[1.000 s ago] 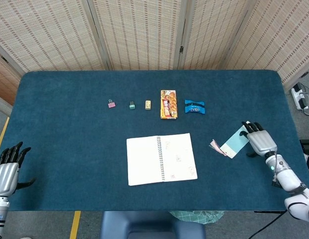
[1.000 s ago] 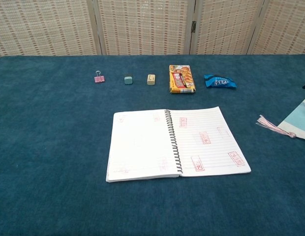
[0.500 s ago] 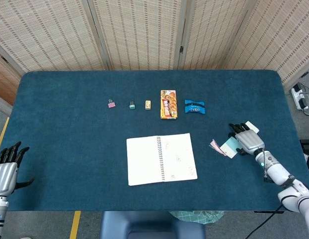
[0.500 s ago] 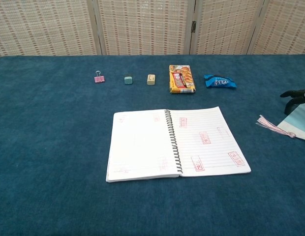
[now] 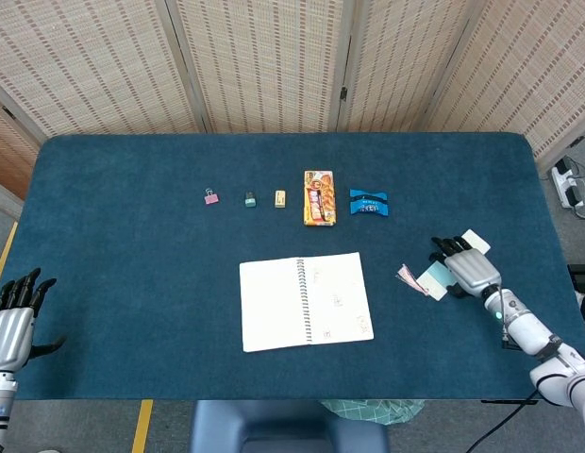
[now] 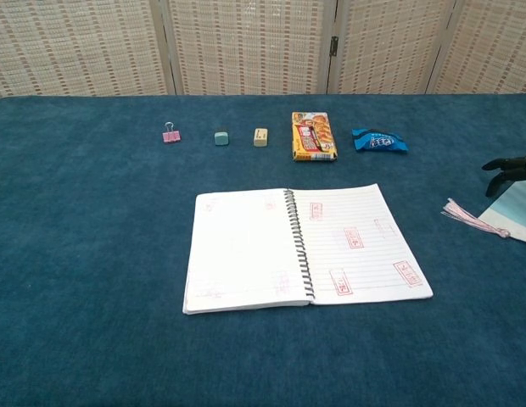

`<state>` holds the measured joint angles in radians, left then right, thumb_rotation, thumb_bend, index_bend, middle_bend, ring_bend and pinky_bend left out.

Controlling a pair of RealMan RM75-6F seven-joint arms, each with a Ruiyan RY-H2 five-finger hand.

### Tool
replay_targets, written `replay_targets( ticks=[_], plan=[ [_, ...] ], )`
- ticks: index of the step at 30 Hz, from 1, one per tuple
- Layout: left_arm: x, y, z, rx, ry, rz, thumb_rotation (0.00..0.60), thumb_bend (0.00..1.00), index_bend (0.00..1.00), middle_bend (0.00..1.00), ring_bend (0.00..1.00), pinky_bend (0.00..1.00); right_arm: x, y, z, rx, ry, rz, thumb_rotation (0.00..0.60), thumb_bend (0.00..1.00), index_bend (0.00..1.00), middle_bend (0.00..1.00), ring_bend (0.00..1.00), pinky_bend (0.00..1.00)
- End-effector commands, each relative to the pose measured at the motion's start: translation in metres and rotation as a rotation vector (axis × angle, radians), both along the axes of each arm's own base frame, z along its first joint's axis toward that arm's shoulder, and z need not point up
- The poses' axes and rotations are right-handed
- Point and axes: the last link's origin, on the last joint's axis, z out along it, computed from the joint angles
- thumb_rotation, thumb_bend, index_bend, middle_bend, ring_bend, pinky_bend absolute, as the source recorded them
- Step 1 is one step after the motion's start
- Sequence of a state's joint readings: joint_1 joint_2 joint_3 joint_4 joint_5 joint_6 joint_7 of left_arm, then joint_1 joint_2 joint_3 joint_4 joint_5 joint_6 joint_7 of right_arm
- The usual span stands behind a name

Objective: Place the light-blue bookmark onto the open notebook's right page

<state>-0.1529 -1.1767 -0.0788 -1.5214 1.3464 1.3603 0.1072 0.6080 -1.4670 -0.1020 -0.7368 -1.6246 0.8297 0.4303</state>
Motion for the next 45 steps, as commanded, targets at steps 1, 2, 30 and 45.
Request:
replay_targets(
  ticks=[1,2,30,45],
  plan=[
    [0.000,0.000,0.000,-0.001,0.001,-0.002,0.600,0.20,0.17,0.00,0.00,0.00,-0.001,0.004,0.003,0.003,0.006,0.001,0.600,0.32,0.23,0.00,0.00,0.01],
    [0.000,0.000,0.000,-0.001,0.001,-0.002,0.600,0.20,0.17,0.00,0.00,0.00,-0.002,0.005,0.004,0.005,0.008,0.001,0.600,0.32,0.23,0.00,0.00,0.01],
    [0.005,-0.003,0.004,0.031,-0.012,-0.024,0.600,0.17,0.18,0.01,0.00,0.00,-0.002,-0.002,-0.001,-0.005,0.008,-0.026,0.600,0.30,0.22,0.00,0.00,0.01],
    [0.004,-0.001,0.002,0.028,-0.006,-0.015,0.600,0.16,0.18,0.01,0.00,0.00,-0.004,-0.004,-0.002,-0.007,-0.001,-0.042,0.600,0.30,0.23,0.00,0.00,0.01]
  ],
)
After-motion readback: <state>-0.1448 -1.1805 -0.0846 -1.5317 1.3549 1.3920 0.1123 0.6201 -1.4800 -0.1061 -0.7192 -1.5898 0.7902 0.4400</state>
